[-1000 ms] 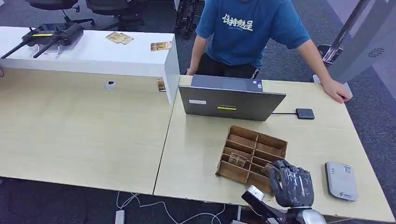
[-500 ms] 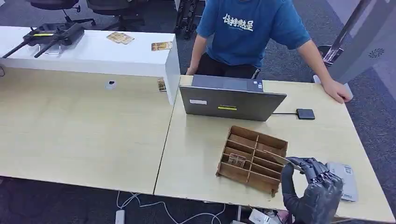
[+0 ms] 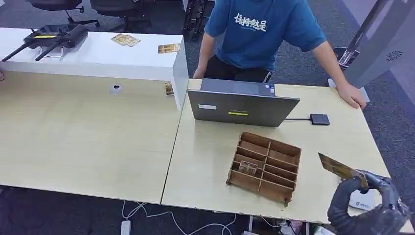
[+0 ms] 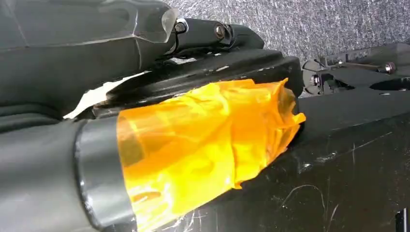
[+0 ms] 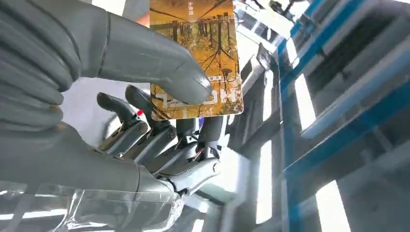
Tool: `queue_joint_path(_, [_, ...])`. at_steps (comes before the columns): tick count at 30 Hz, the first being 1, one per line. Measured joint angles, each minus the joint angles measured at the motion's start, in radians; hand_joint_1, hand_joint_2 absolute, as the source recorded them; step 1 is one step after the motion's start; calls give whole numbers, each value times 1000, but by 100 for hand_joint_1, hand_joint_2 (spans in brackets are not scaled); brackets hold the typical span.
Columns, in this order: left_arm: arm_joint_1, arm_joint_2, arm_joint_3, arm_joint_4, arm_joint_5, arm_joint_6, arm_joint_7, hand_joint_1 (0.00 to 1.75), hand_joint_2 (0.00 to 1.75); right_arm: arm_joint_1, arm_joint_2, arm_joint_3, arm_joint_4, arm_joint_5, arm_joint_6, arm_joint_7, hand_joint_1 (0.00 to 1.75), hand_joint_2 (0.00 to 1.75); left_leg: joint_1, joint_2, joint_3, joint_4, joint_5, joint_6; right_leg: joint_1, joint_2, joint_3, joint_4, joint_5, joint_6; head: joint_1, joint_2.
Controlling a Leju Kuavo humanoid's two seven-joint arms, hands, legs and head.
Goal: Pass the card to the sensor for recognition and then transmit it.
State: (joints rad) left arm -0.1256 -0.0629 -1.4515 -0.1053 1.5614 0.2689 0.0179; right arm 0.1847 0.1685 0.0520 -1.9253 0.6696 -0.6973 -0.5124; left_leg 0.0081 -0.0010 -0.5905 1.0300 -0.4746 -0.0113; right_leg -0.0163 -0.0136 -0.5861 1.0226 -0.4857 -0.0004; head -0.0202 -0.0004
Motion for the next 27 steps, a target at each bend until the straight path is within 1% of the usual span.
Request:
queue_joint_path(2, [0,0,0,0,0,1,0,0,0,0,23,-25,-12,-81,0,-44,175,175,0,0,0,0,0,0,0,0,0,0,0,0,0,0])
queue_joint_path(6, [0,0,0,0,-1,1,0,0,0,-3,49,-59,-23,-134,0,-54,175,175,0,0,0,0,0,0,0,0,0,0,0,0,0,0])
queue_joint_path(11, [-1,0,0,0,-6,1,3,0,0,-46,65,-95,-17,-74,0,-58,175,175,0,0,0,0,0,0,0,0,0,0,0,0,0,0])
queue_joint_path(16, [-1,0,0,0,-9,1,7,0,0,-80,71,-111,-7,-37,0,-50,175,175,0,0,0,0,0,0,0,0,0,0,0,0,0,0])
queue_joint_path(20, [-3,0,-2,0,-19,0,15,0,0,-132,71,-112,5,24,0,-6,175,175,0,0,0,0,0,0,0,0,0,0,0,0,0,0])
queue_joint_path(24, [-5,0,-7,0,-30,0,19,0,0,-223,67,-92,24,126,0,88,175,175,0,0,1,0,1,-1,0,1,0,0,1,0,0,0])
queue_joint_path(27, [-6,0,-13,0,-31,0,22,0,0,-269,64,-76,38,150,0,116,175,175,0,0,0,0,1,-1,0,0,1,0,1,0,0,0])
